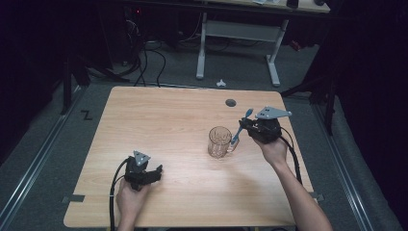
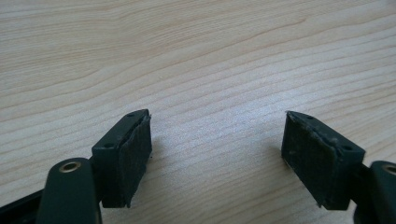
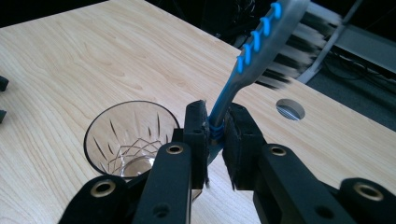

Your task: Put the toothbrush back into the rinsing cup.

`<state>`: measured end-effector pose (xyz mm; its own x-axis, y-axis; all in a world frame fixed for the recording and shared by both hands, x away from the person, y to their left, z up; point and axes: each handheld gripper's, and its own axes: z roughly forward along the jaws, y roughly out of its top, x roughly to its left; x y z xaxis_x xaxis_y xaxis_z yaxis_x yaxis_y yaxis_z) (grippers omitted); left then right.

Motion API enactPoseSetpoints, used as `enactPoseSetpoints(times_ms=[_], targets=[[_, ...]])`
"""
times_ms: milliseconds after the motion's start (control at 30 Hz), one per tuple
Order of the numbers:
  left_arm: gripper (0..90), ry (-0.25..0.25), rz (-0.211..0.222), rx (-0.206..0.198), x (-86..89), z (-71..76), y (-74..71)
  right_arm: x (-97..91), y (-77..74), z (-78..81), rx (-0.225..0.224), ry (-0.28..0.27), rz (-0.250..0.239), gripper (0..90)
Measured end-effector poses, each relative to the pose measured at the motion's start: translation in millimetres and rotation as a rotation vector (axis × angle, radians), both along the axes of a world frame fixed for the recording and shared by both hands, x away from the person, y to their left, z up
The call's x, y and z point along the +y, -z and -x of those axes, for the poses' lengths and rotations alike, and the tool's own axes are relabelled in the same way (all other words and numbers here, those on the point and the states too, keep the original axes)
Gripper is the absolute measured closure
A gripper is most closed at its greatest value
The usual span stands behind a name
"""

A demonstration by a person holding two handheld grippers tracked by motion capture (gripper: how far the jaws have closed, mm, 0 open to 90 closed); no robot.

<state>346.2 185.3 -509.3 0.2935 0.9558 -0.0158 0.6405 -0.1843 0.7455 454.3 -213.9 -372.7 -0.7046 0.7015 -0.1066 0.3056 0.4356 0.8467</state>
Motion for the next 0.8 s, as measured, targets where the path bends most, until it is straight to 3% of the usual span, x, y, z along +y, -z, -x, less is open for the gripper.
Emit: enactPoseSetpoints(times_ms=[800], targets=[[24.9, 0.0, 0.0, 0.0, 0.0, 0.0, 0.0, 7.1, 13.8, 4.7, -0.009, -0.007, 0.057, 80.3]])
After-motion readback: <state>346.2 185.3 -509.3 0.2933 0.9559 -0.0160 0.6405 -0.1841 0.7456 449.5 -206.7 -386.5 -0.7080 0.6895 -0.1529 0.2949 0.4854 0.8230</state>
